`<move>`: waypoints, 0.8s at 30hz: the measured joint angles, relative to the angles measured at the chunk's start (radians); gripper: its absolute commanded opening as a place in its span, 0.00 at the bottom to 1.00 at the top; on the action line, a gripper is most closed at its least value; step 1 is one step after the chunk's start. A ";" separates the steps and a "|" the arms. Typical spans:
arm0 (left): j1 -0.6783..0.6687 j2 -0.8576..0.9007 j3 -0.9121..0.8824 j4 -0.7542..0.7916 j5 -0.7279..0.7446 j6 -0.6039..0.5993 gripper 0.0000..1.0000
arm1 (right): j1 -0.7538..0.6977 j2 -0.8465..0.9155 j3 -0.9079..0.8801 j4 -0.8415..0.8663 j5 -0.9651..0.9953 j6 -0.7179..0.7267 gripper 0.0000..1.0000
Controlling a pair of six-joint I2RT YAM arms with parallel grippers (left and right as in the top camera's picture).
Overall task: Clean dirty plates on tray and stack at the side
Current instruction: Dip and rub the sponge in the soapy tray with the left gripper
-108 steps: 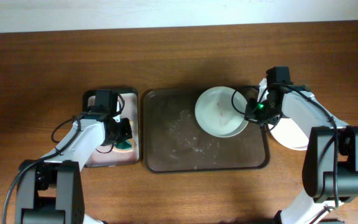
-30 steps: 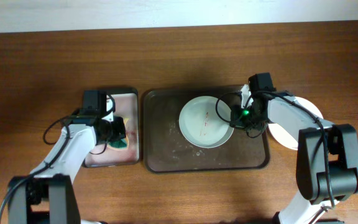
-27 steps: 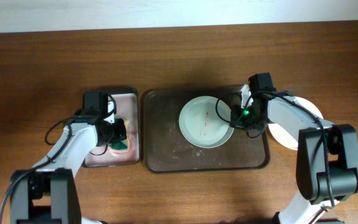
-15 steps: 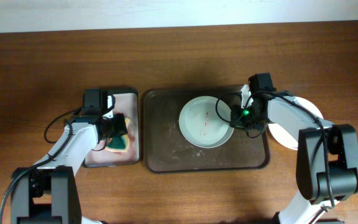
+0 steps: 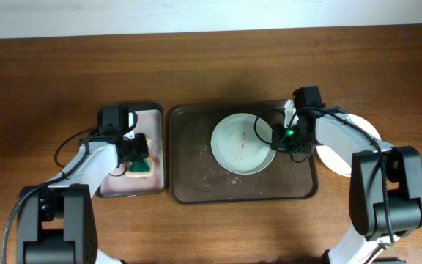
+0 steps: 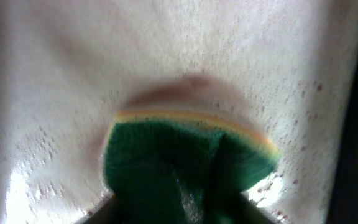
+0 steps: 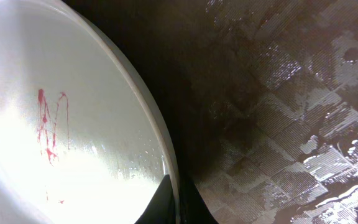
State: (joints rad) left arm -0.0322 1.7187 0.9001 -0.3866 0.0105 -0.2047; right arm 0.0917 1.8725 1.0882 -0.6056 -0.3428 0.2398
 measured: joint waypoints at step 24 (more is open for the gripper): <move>0.000 -0.065 0.012 -0.141 0.025 0.007 0.50 | 0.000 0.000 0.000 -0.002 0.000 0.000 0.04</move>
State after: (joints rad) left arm -0.0322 1.6539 0.9119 -0.5274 0.0357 -0.1978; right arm 0.0917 1.8725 1.0878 -0.6079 -0.3424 0.2398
